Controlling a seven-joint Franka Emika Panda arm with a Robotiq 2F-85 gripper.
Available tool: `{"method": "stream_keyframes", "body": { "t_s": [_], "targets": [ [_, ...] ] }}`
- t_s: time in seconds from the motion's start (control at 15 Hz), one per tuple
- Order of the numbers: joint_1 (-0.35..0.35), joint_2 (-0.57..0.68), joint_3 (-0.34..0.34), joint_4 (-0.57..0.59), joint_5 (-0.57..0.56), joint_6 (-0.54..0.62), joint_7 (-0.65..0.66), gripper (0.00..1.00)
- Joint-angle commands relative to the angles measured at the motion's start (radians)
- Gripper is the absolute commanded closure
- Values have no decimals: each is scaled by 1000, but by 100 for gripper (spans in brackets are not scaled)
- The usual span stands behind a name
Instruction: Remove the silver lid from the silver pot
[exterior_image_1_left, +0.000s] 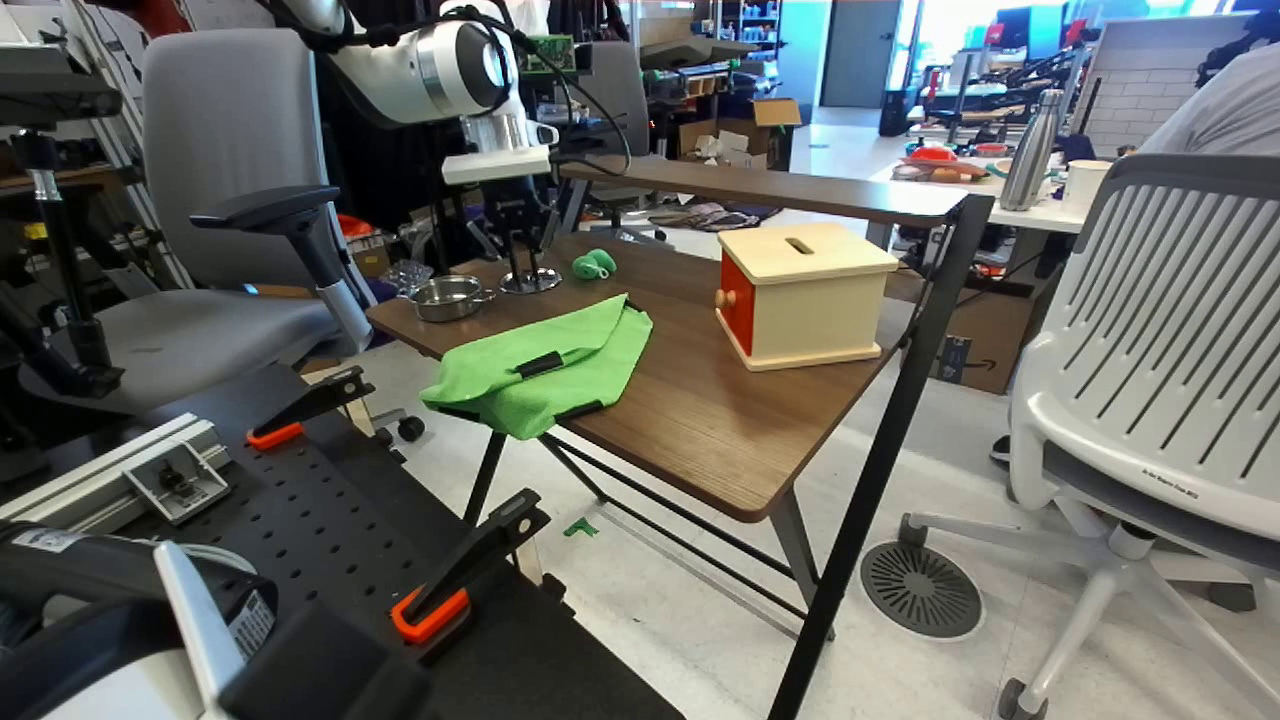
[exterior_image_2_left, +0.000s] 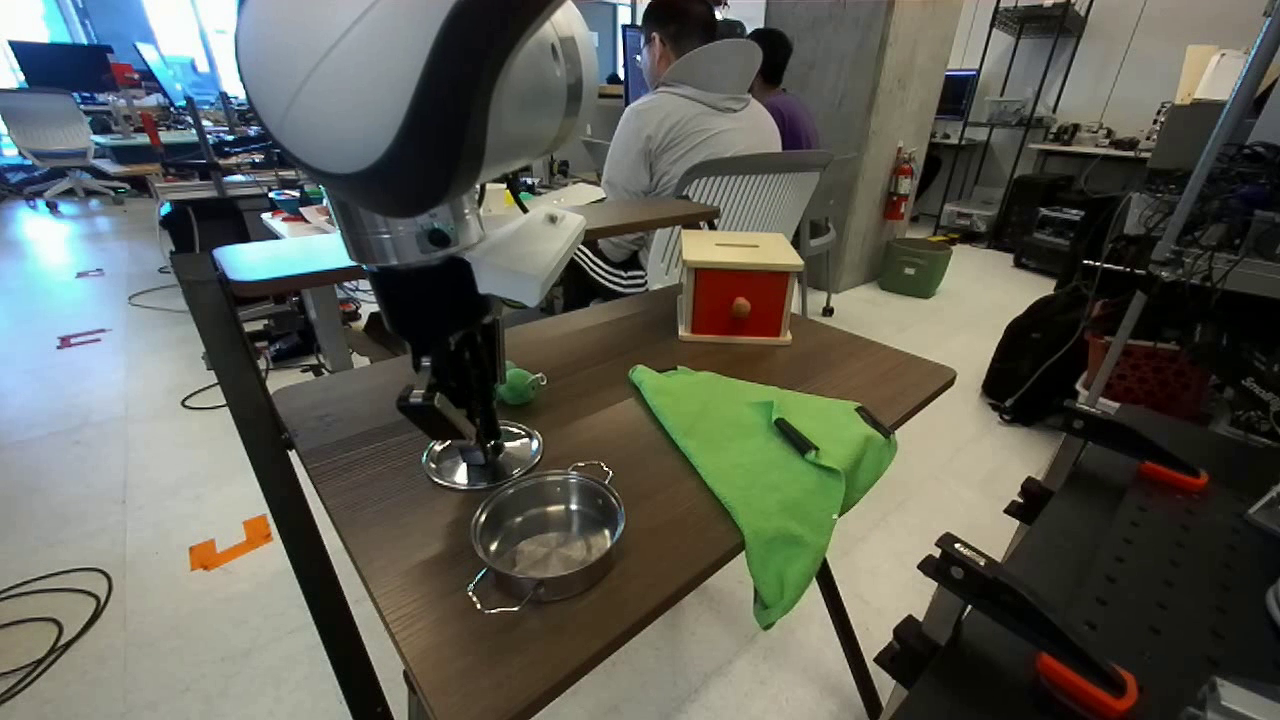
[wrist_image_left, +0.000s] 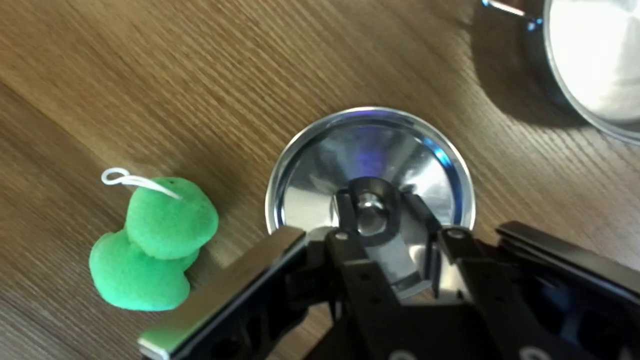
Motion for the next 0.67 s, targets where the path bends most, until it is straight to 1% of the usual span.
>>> {"method": "stream_keyframes", "body": {
  "t_s": [0.0,0.13,0.33,0.4,0.6],
  "targets": [
    [12,34,-8,74,6,-47,1,99],
    [11,30,-8,73,6,-43,4,95],
    [8,22,-8,76,7,-40,3,95],
    [1,2,0,61,12,-51,-14,95],
    [-9,-50,9,18,6,-26,-16,95]
  ]
}}
